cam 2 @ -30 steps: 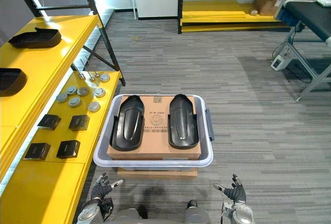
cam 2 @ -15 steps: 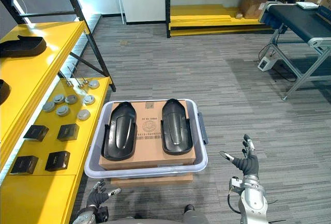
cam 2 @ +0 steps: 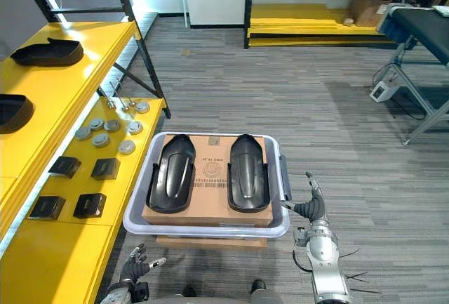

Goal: Walk over and take plastic housings, then place them on the shelf

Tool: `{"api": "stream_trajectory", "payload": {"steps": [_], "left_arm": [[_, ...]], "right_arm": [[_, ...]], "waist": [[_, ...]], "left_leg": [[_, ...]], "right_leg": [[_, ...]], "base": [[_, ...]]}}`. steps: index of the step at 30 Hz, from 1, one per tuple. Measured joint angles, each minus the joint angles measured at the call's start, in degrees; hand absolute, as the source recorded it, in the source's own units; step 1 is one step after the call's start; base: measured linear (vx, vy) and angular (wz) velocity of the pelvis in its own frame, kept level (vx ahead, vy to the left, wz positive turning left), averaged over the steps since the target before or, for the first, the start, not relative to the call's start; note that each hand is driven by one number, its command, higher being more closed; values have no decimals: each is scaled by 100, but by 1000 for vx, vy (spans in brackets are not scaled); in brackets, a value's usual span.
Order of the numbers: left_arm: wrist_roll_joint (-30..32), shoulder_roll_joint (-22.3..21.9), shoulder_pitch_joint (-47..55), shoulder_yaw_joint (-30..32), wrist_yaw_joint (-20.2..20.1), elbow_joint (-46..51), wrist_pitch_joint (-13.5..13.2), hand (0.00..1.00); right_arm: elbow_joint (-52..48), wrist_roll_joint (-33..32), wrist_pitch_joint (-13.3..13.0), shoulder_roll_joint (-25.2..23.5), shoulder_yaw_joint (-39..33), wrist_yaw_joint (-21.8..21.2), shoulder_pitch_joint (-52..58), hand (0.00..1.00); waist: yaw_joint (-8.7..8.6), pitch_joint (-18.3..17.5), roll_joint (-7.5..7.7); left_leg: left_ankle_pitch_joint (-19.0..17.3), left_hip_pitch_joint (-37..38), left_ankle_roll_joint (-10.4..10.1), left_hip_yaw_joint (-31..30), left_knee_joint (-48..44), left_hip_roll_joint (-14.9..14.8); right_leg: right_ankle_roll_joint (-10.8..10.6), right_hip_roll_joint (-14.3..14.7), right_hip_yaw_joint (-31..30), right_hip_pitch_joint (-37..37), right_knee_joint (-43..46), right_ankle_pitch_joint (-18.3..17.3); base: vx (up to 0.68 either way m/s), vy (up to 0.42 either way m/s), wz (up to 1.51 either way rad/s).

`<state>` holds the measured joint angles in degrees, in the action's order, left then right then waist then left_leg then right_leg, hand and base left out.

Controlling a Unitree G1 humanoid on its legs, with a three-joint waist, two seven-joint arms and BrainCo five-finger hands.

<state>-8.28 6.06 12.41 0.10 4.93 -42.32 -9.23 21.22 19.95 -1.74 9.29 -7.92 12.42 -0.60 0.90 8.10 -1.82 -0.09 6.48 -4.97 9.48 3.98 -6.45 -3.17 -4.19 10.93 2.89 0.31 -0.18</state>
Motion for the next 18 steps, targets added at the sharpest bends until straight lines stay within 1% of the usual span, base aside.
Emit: {"api": "stream_trajectory", "payload": {"steps": [3, 5, 7, 8, 9, 10, 13, 14, 17, 18], "left_arm": [[-3, -1, -3, -6, 2, 16, 0, 0], [-5, -2, -22, -10, 7, 29, -2, 0], [-11, 0, -62, -44, 17, 110, -5, 0], [-11, 0, -84, -60, 17, 141, -8, 0], [-15, -3, -151, -74, 19, 146, -11, 0], [-19, -3, -252, -105, 27, 146, -11, 0], [-117, -6, -296, -166, 54, 298, -25, 0], [-134, -6, -327, -185, 61, 372, -29, 0], [-256, -10, -569, -229, 164, 379, -78, 0], [-257, -11, -618, -231, 170, 379, -81, 0]], "right_arm": [[302, 90, 115, -11, 7, 24, -393, 0], [437, 91, 121, -17, 11, 104, -595, 0], [706, 94, 224, -19, 9, 185, -921, 0], [800, 95, 229, -19, 10, 202, -1028, 0], [966, 95, 237, -20, 14, 234, -1221, 0], [1215, 102, 285, -16, 11, 248, -1505, 0], [1551, 105, 390, -12, 9, 275, -1916, 0], [1711, 104, 456, 6, -10, 322, -2178, 0], [2194, 86, 514, 147, -47, 487, -2873, 0], [2254, 82, 529, 168, -53, 521, -2972, 100]], "waist": [[10, 49, -34], [6, 164, -66], [23, 320, -72], [30, 360, -73], [60, 445, -84], [139, 592, -109], [171, 795, -178], [168, 934, -214], [201, 1153, -280], [217, 1220, -286]], "left_leg": [[34, -173, 27, -46, -6, 24], [37, -233, 32, -125, -37, 44], [38, -394, 33, -167, -126, 54], [40, -471, 37, -168, -158, 54], [40, -597, 37, -169, -236, 55], [40, -703, 37, -168, -312, 55], [36, -854, 42, -190, -446, 56], [27, -917, 54, -224, -521, 57], [-17, -1309, 115, -256, -821, 43], [-18, -1326, 117, -252, -846, 42]], "right_leg": [[4, -19, 41, -118, -37, 45], [2, -46, 122, -117, -42, 48], [4, -66, 163, -220, -29, 69], [6, -68, 162, -281, -25, 84], [10, -75, 172, -361, -25, 111], [11, -82, 172, -446, -5, 135], [12, -104, 199, -530, 56, 138], [14, -114, 219, -556, 87, 140], [32, -137, 211, -876, 262, 152], [41, -138, 196, -894, 276, 159]], "base": [[-7, 4, 8], [-10, 6, 19], [-48, 9, 13], [-57, 7, 3], [-58, 3, 3], [-60, 0, 4], [-51, 1, 7], [-43, 1, 9], [-88, 3, 5], [-79, 3, -9]]}}
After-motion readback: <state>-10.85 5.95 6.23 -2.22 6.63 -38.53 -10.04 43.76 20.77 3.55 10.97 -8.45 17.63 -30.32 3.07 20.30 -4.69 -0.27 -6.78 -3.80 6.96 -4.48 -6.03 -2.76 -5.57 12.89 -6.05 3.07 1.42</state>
